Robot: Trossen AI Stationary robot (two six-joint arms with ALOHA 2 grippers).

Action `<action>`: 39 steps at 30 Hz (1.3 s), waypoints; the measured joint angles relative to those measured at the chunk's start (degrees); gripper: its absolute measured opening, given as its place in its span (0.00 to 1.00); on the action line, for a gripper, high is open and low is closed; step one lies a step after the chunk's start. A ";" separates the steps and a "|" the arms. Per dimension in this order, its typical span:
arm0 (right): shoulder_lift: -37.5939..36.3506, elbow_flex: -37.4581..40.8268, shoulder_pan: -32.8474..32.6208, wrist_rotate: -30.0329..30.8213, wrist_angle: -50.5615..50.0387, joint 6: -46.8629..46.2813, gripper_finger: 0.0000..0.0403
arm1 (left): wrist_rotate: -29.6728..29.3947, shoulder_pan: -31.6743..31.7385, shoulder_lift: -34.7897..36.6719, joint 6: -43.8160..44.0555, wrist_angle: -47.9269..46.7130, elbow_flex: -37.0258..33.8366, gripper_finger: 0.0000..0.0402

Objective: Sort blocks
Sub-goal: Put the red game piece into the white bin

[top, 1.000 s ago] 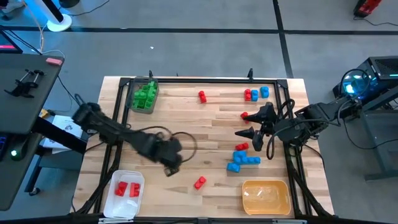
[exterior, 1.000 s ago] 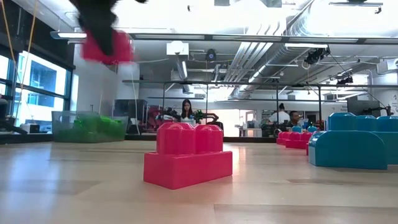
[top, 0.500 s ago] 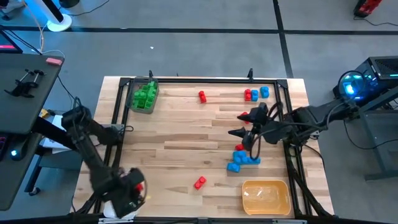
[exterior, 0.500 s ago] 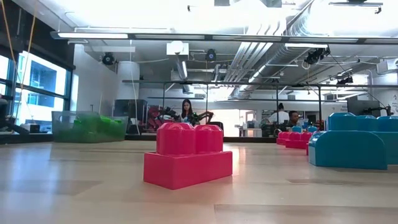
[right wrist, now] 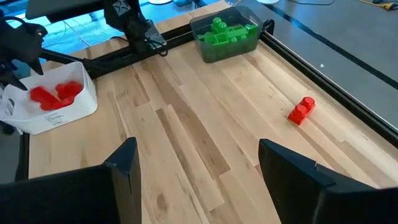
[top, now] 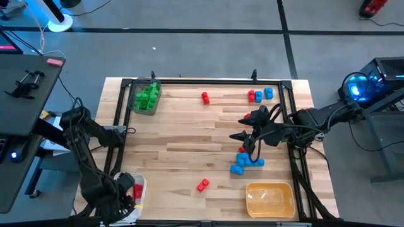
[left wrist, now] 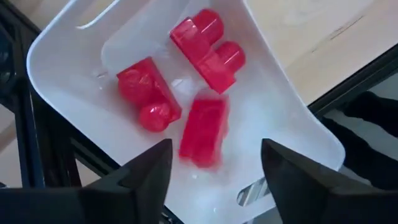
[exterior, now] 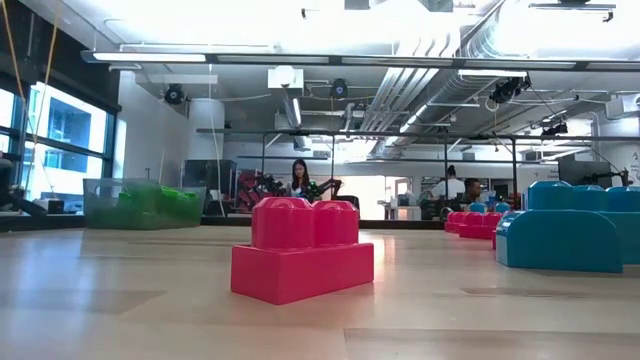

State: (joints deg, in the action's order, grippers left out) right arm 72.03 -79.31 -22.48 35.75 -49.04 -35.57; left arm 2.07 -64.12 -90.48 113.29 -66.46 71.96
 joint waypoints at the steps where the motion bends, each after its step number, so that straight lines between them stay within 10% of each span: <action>1: 0.00 0.00 0.00 -0.19 0.00 -0.07 0.53 | -0.27 0.54 0.57 -0.44 0.05 0.00 0.61; 10: -0.07 0.00 -0.05 -8.85 3.21 -0.42 0.53 | -18.23 16.57 7.20 -23.36 9.03 0.17 0.68; 21: -0.07 -0.01 -3.37 -12.05 2.88 -4.13 0.53 | -6.28 46.15 -7.50 -61.51 37.20 0.13 0.68; 29: 5.11 -0.02 -7.57 -12.49 0.45 -11.91 0.53 | 3.61 44.25 -8.72 -68.74 38.75 0.07 0.68; 39: 23.82 -0.02 -5.10 -29.50 9.61 0.40 0.53 | -21.16 34.35 5.85 -57.28 25.96 -6.83 0.68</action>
State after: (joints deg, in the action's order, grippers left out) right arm 95.84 -79.33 -27.58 6.25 -39.43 -35.17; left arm -19.09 -29.77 -84.63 56.01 -40.49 65.14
